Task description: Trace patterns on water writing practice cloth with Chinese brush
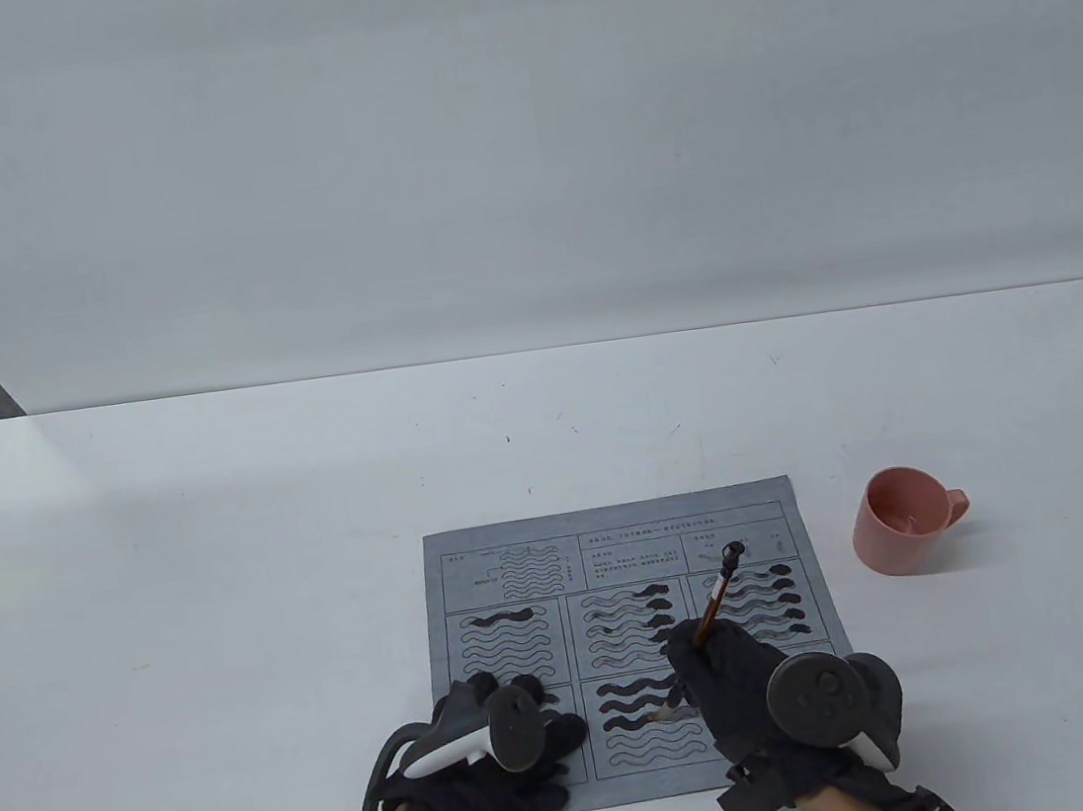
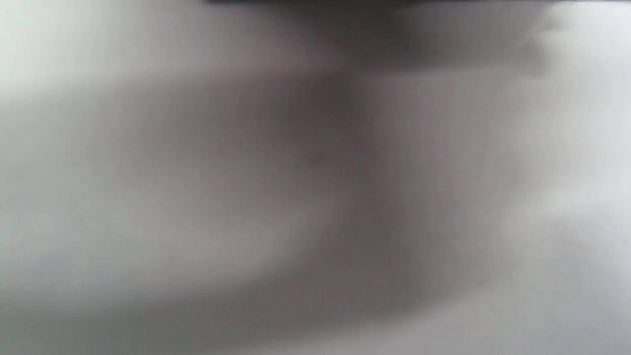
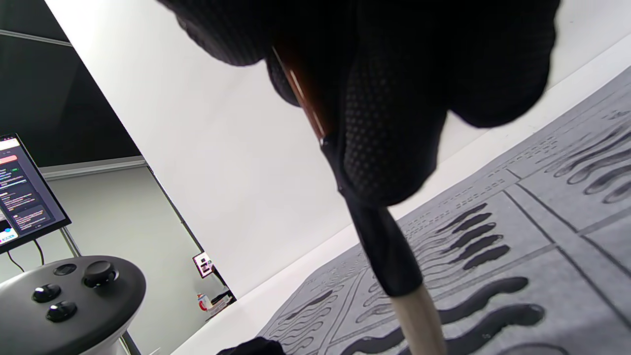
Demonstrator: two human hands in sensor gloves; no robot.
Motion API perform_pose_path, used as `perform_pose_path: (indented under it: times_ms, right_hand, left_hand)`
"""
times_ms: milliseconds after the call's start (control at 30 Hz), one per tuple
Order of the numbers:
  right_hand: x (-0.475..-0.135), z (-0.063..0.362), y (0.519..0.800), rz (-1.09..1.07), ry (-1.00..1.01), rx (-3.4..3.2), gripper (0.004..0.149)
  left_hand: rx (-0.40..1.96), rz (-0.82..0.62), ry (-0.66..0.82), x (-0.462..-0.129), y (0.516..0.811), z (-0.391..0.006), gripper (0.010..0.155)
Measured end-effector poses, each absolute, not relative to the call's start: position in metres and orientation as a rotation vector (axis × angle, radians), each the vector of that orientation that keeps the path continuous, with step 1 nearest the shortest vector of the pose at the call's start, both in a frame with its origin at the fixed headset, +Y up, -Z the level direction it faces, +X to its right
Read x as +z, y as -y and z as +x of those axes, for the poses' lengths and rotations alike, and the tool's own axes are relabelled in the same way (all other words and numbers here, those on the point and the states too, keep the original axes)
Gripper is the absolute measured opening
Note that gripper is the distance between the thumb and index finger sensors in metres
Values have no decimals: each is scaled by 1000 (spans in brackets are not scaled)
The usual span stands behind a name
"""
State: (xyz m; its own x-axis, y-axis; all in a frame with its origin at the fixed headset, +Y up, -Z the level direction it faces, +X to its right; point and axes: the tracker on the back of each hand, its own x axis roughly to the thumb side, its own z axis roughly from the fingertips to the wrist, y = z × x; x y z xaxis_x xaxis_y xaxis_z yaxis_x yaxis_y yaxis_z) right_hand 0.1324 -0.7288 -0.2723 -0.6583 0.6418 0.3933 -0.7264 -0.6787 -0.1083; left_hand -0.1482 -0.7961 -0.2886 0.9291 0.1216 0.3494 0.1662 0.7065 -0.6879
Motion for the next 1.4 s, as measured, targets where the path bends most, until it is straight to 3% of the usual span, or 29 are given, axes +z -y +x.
perform_pose_path:
  times_ms: [1400]
  right_hand:
    - [-274,137,726,413,359,2334,39]
  left_hand:
    - [-24,-790,388,-288,796,-149,69]
